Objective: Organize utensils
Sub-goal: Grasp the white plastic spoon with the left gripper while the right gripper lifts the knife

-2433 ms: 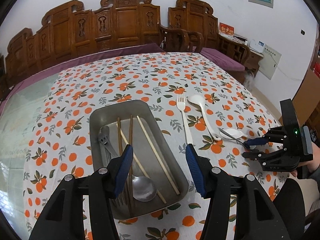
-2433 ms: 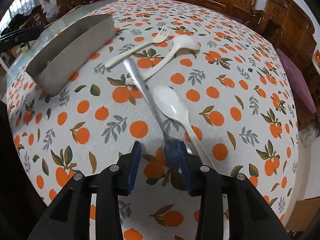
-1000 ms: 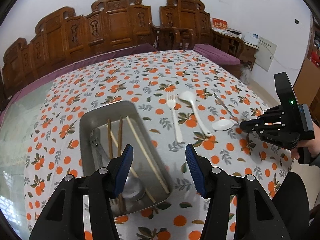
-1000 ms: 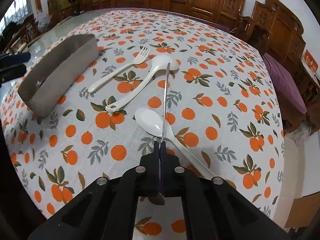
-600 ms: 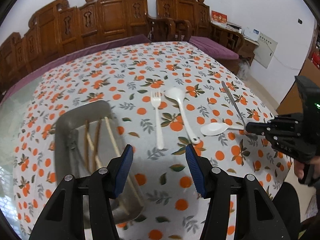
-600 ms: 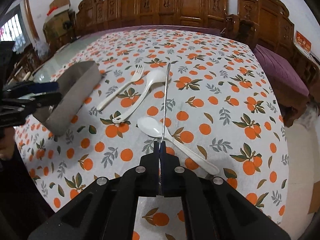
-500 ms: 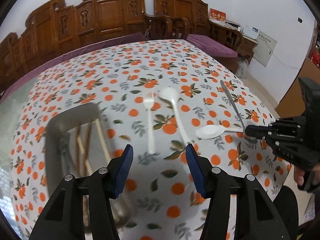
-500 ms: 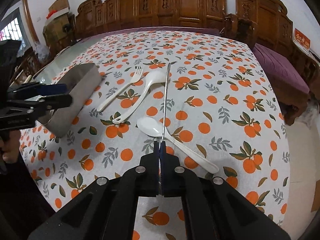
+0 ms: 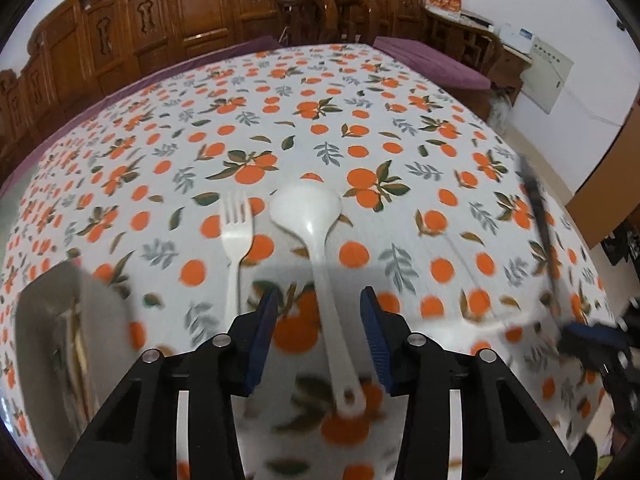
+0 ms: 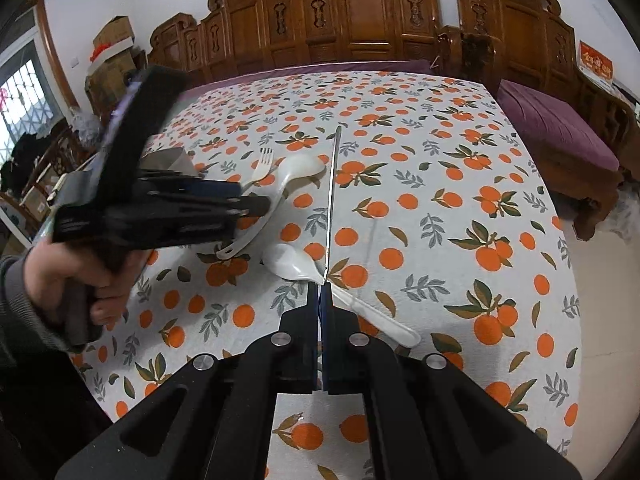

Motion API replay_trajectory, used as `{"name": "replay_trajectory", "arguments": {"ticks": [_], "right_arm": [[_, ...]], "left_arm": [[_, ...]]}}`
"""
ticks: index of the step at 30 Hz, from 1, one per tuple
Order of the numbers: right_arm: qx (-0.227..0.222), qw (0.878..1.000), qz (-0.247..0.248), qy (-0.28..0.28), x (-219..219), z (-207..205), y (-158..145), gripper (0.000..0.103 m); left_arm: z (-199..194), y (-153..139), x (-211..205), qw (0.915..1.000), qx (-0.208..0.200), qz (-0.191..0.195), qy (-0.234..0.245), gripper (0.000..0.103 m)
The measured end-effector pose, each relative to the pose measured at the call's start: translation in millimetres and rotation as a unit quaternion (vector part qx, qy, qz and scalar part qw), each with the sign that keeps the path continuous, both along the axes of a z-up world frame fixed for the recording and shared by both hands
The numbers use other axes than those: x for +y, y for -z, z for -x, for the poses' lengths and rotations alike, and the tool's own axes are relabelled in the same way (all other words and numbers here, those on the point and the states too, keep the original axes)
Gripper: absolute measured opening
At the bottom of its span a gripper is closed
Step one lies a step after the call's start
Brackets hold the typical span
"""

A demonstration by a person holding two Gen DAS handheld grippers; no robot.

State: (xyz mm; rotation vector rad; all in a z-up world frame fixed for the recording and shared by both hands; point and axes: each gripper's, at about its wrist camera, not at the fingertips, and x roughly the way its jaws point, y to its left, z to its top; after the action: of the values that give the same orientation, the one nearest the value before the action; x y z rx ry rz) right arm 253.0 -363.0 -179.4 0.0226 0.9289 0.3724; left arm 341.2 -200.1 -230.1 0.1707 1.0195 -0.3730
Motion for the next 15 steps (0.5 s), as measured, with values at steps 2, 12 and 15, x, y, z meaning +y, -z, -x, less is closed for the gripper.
{"name": "replay_trajectory", "arguments": {"ticks": [2, 12, 15], "right_arm": [[0.001, 1.000, -0.003, 0.003, -3, -1, 1, 0.002], [0.004, 1.000, -0.009, 0.000, -1, -1, 2, 0.002], [0.004, 1.000, -0.007, -0.004, 3, -1, 1, 0.002]], "left_arm": [[-8, 5, -5, 1.0000, 0.004, -0.002, -0.002, 0.035], [-34, 18, -20, 0.9997, 0.008, -0.023, -0.005, 0.010], [-29, 16, -18, 0.9997, 0.008, -0.022, 0.005, 0.009]]}}
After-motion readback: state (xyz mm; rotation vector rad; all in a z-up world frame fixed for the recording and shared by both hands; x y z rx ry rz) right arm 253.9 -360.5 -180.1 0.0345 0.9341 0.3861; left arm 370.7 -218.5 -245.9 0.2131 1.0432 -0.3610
